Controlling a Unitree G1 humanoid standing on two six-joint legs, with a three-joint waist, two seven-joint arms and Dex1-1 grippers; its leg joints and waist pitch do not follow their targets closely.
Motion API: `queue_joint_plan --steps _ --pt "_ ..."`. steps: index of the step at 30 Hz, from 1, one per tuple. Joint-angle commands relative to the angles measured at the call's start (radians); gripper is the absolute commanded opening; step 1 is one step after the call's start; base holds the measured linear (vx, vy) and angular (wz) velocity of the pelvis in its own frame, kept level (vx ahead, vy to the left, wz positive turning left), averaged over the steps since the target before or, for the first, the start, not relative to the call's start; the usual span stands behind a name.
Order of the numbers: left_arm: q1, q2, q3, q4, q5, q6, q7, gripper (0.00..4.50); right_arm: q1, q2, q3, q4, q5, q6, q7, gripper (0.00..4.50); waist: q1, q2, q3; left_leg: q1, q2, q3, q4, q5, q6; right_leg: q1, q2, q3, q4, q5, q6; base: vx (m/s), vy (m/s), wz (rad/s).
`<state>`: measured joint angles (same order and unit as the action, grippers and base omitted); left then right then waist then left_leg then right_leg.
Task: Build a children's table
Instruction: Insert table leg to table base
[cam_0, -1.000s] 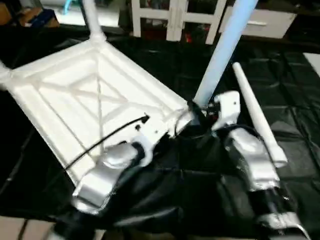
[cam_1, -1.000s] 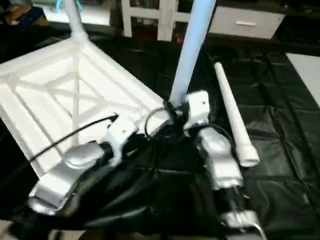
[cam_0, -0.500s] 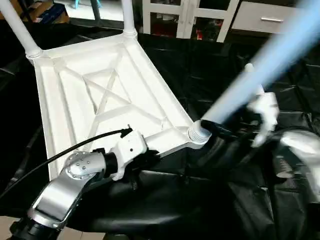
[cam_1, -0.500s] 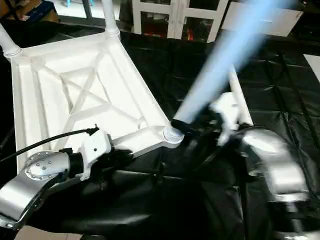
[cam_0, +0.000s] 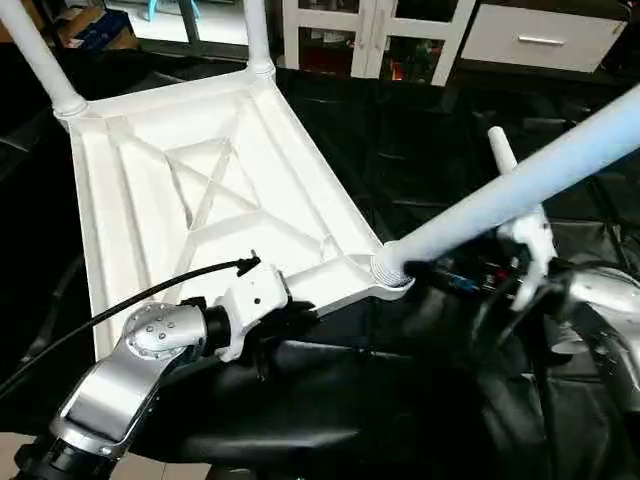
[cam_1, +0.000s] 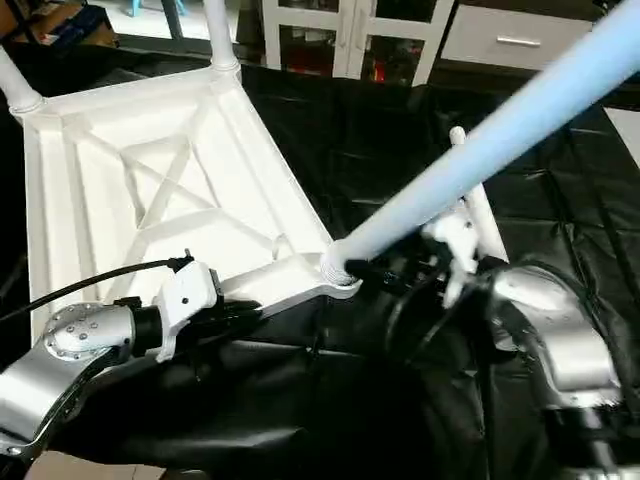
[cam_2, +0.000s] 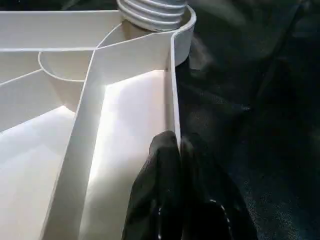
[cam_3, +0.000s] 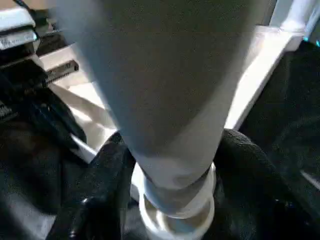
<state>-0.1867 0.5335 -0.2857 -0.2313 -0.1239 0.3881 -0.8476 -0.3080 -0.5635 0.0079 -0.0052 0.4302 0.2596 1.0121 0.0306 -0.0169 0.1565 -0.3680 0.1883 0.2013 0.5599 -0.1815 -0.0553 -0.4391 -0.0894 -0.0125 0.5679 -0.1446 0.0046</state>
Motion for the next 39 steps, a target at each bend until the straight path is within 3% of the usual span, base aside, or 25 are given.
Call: queue_joint_plan --steps 1,7,18,26,31,39 --pt "0.035 -0.001 -0.051 0.03 0.003 0.017 -0.024 0.0 -0.001 -0.004 -0.003 0.009 -0.006 -0.007 0.002 2.22 -0.003 -0.008 -0.063 0.013 0.032 -0.004 -0.055 -0.137 0.113 0.047 -0.026 0.023 -0.044 -0.191 -0.247 0.0 0.0 0.0" --pt "0.047 -0.006 -0.058 0.02 0.005 0.016 -0.018 0.0 -0.023 0.006 0.0 0.061 -0.024 -0.039 -0.007 1.9 -0.003 -0.013 -0.066 0.012 0.031 -0.004 -0.053 -0.14 0.114 0.048 -0.026 0.023 -0.044 -0.208 -0.241 0.0 0.0 0.0" --pt "0.048 -0.01 -0.06 0.018 0.007 0.015 -0.017 0.0 -0.067 0.009 0.003 0.104 -0.027 -0.055 0.015 1.87 -0.004 -0.015 -0.068 0.011 0.029 -0.004 -0.05 -0.146 0.112 0.047 -0.025 0.024 -0.042 -0.222 -0.238 0.0 0.0 0.0" --pt "0.054 -0.02 -0.076 -0.03 -0.024 0.022 -0.046 0.0 -0.11 -0.073 0.056 0.124 -0.02 0.021 0.153 1.86 -0.002 -0.017 -0.066 0.011 0.03 -0.003 -0.045 -0.103 0.149 0.05 -0.025 0.023 -0.034 -0.159 -0.264 0.0 0.0 0.0" --pt "0.056 -0.02 -0.079 -0.032 -0.013 0.023 -0.037 0.0 -0.106 -0.11 0.067 0.134 -0.026 0.032 0.205 1.86 -0.002 -0.02 -0.062 0.01 0.031 -0.004 -0.047 -0.131 0.138 0.049 -0.027 0.023 -0.041 -0.22 -0.251 0.0 0.0 0.0" --pt "0.057 -0.015 -0.072 -0.034 -0.01 0.029 -0.04 0.0 -0.108 -0.132 0.057 0.144 -0.035 0.029 0.216 1.86 -0.001 -0.018 -0.06 0.011 0.031 -0.004 -0.047 -0.132 0.137 0.047 -0.026 0.023 -0.041 -0.216 -0.251 0.0 0.0 0.0"
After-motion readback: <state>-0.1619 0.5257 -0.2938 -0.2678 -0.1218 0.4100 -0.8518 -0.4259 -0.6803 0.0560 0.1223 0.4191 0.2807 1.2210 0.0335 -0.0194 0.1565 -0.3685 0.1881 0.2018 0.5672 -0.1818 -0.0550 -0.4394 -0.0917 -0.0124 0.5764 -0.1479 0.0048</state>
